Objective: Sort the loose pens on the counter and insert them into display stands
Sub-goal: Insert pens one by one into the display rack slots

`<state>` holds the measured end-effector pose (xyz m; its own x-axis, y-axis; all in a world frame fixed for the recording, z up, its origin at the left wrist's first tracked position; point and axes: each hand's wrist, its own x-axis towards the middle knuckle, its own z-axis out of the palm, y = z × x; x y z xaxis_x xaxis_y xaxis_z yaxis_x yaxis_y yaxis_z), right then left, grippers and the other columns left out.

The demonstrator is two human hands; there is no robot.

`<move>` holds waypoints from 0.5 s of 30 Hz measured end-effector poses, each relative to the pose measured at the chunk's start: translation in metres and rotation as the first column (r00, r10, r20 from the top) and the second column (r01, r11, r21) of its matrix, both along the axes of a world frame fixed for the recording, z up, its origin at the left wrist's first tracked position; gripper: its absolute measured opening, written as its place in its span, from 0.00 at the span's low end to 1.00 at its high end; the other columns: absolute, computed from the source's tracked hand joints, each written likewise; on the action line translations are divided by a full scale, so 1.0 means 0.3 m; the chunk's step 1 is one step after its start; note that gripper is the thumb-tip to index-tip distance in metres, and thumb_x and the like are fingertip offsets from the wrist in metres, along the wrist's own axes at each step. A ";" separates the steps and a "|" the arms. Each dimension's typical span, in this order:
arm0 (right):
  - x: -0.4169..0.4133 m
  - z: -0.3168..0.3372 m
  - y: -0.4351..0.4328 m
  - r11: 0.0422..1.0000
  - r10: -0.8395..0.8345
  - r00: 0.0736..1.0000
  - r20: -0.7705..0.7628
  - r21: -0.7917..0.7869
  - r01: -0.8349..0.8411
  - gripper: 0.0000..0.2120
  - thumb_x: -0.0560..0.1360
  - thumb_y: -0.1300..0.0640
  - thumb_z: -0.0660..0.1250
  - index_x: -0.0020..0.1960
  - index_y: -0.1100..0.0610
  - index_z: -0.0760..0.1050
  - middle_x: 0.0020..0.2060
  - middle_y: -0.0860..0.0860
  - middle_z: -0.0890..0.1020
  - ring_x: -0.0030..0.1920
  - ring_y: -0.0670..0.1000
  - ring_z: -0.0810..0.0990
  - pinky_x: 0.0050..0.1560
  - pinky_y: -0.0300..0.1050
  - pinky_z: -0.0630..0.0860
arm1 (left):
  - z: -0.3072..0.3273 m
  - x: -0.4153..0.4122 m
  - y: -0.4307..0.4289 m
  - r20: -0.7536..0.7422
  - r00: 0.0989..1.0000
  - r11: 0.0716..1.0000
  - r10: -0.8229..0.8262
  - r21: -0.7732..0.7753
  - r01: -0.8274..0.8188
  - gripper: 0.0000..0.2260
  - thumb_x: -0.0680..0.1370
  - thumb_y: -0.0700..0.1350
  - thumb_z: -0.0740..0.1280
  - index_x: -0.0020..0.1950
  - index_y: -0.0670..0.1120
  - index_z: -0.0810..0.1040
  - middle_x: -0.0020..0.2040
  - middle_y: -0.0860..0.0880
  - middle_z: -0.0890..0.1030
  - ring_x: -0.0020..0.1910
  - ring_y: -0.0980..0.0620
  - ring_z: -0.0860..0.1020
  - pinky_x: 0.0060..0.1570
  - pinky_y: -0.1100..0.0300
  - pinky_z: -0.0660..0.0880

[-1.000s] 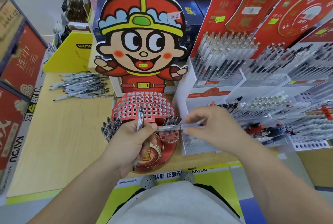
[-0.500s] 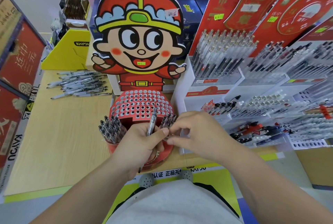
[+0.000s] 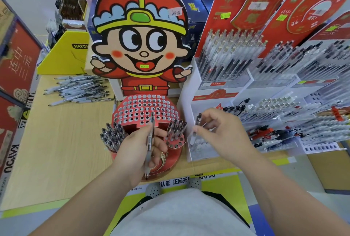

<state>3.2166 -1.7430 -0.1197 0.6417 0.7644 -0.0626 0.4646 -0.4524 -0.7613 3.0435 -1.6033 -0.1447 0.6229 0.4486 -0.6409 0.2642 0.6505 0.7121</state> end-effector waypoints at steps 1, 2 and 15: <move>0.000 -0.011 -0.001 1.000 -0.023 1.000 0.000 0.010 0.023 0.13 0.72 0.56 0.77 0.41 0.42 0.75 0.38 0.42 0.82 0.39 0.43 0.82 0.39 0.32 0.73 | -0.009 -0.008 0.004 0.008 1.000 0.999 0.027 -0.017 -0.027 0.22 0.85 0.54 0.56 0.53 0.37 0.80 0.34 0.41 0.79 0.23 0.48 0.68 0.22 0.62 0.61; -0.002 -0.025 -0.002 0.999 -0.041 0.999 -0.001 0.019 0.041 0.13 0.73 0.57 0.77 0.42 0.42 0.76 0.39 0.41 0.83 0.40 0.42 0.82 0.40 0.33 0.74 | -0.016 -0.015 0.008 0.016 0.999 0.998 0.048 -0.034 -0.048 0.22 0.86 0.53 0.55 0.53 0.37 0.80 0.34 0.41 0.78 0.23 0.48 0.69 0.22 0.62 0.62; -0.054 -0.174 0.018 0.995 -0.101 0.995 -0.022 0.013 0.101 0.08 0.75 0.59 0.74 0.50 0.50 0.79 0.39 0.40 0.82 0.44 0.39 0.81 0.47 0.40 0.80 | -0.067 -0.058 0.028 0.024 0.993 0.993 0.112 -0.037 -0.111 0.19 0.85 0.53 0.56 0.51 0.39 0.79 0.34 0.42 0.78 0.24 0.47 0.69 0.23 0.61 0.65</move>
<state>3.2005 -1.7375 -0.1719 0.7145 0.6964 -0.0669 0.4004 -0.4854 -0.7772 3.0260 -1.5948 -0.1649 0.5865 0.4935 -0.6422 0.1704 0.7000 0.6935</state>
